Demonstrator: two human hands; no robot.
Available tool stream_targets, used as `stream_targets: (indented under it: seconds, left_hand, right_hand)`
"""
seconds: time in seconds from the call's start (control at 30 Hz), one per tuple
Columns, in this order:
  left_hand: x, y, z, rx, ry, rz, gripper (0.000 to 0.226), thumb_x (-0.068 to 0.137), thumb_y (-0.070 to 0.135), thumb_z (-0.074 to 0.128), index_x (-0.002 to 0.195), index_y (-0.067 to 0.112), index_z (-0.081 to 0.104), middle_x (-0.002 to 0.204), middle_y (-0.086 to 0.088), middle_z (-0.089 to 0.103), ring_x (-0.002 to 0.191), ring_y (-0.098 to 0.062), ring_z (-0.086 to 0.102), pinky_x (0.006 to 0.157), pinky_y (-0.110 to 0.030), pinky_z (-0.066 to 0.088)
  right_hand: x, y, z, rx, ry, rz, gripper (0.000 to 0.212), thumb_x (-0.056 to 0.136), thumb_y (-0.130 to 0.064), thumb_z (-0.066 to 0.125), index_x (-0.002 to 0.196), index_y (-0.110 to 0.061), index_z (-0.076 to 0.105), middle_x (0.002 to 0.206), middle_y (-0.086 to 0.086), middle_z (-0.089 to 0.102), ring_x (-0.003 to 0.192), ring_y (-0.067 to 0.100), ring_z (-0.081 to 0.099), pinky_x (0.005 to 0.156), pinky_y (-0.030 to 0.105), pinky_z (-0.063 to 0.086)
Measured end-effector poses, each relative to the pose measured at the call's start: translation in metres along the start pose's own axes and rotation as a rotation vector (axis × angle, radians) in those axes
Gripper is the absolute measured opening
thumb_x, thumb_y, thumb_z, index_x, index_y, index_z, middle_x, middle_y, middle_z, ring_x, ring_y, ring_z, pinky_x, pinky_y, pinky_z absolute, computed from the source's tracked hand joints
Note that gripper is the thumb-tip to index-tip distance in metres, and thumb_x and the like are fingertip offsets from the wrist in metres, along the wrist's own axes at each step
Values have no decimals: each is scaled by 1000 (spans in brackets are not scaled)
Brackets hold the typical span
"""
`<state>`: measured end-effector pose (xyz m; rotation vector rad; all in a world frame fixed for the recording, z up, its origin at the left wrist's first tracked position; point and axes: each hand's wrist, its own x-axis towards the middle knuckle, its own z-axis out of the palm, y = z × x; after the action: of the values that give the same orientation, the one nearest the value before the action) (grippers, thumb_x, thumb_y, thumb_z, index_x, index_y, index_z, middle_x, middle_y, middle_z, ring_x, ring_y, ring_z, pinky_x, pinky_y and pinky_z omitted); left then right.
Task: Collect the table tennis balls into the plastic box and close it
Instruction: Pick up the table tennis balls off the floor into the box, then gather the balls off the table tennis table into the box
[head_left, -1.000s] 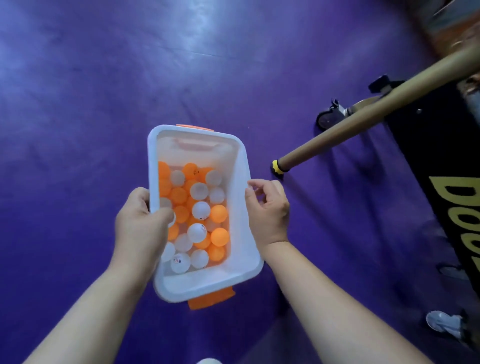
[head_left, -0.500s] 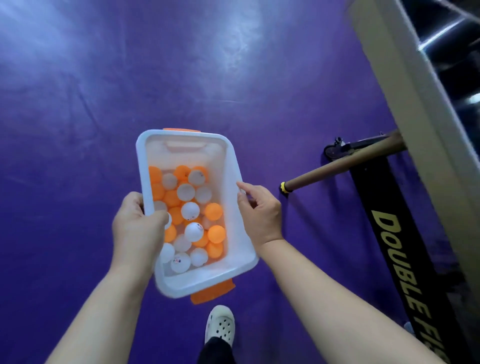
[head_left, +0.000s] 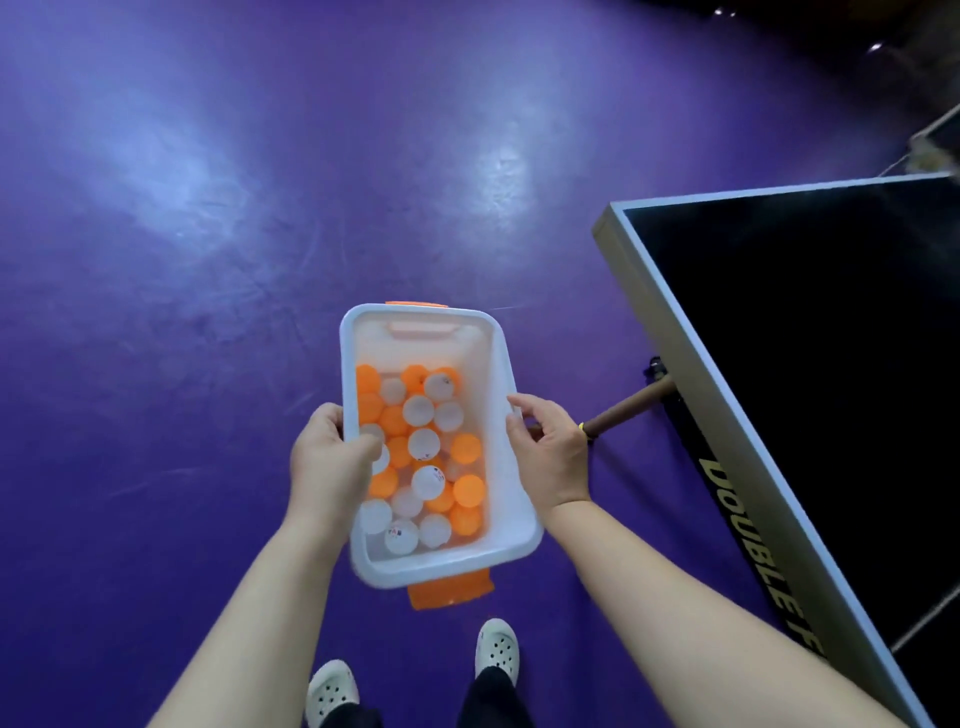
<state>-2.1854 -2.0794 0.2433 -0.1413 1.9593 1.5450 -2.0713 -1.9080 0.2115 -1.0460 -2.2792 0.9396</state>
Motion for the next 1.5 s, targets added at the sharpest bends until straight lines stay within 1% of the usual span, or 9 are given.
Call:
stream_targets:
  seconds: [0.1, 0.2, 0.3, 0.47, 0.63, 0.8, 1.03, 1.27, 1.5]
  left_hand:
    - [-25, 34, -11, -23, -38, 31, 18, 73, -5, 52, 87, 5, 56, 92, -21, 67, 75, -28, 62, 66, -47, 55]
    - [-47, 61, -15, -64, -126, 27, 20, 74, -7, 52, 91, 3, 55, 86, -18, 67, 73, -29, 63, 61, -41, 54]
    - [-61, 82, -10, -63, -200, 10, 18, 73, -7, 53, 85, 6, 53, 85, -18, 65, 74, -31, 61, 63, -45, 53]
    - [-84, 111, 21, 6, -323, 57, 15, 68, 1, 58, 74, 10, 48, 73, -11, 57, 64, -25, 53, 54, -33, 43]
    - [-102, 132, 75, 98, -436, 138, 17, 68, 6, 61, 69, 13, 45, 65, -6, 49, 59, -21, 43, 53, -30, 37]
    - [-114, 140, 136, 174, -542, 143, 17, 74, 2, 60, 71, 11, 46, 67, -8, 52, 60, -23, 46, 54, -32, 40]
    - [-100, 165, 225, 288, -634, 167, 18, 77, 9, 64, 88, 0, 53, 74, -13, 60, 62, -24, 55, 53, -34, 45]
    - [-47, 214, 266, 309, -576, 225, 36, 71, 21, 65, 95, -2, 52, 79, -13, 61, 65, -22, 56, 53, -33, 45]
    - [41, 262, 260, 255, -452, 215, 26, 77, 13, 63, 92, -4, 51, 78, -13, 58, 65, -21, 54, 54, -34, 46]
  right_hand:
    - [-7, -36, -30, 14, 18, 32, 19, 86, -9, 62, 102, -12, 71, 89, 0, 68, 77, 13, 60, 70, 15, 49]
    - [-15, -63, -62, 33, 39, 105, 16, 87, -12, 62, 101, -14, 71, 87, -7, 64, 78, 7, 58, 68, 8, 45]
    - [-22, -79, -95, 62, 73, 203, 15, 87, -14, 63, 99, -16, 71, 88, -6, 64, 81, 8, 59, 73, 17, 47]
    - [-34, -85, -149, 110, 202, 312, 13, 85, -16, 63, 95, -20, 70, 90, -5, 66, 82, 5, 60, 70, 16, 48]
    - [-43, -77, -206, 195, 360, 430, 12, 86, -20, 60, 95, -25, 68, 84, -8, 66, 78, 10, 62, 68, 27, 54]
    - [-45, -52, -253, 170, 447, 481, 14, 87, -23, 59, 95, -32, 65, 87, -11, 65, 81, 8, 62, 68, 27, 54]
    - [2, -7, -303, 231, 534, 545, 17, 85, -19, 61, 99, -25, 67, 89, -9, 66, 79, 8, 63, 65, 23, 52]
    - [100, 1, -306, 331, 500, 517, 15, 84, -17, 63, 95, -26, 67, 86, -7, 65, 76, 11, 64, 65, 28, 56]
    - [198, -20, -255, 386, 417, 485, 14, 84, -16, 63, 93, -26, 66, 85, -4, 66, 75, 14, 66, 62, 29, 56]
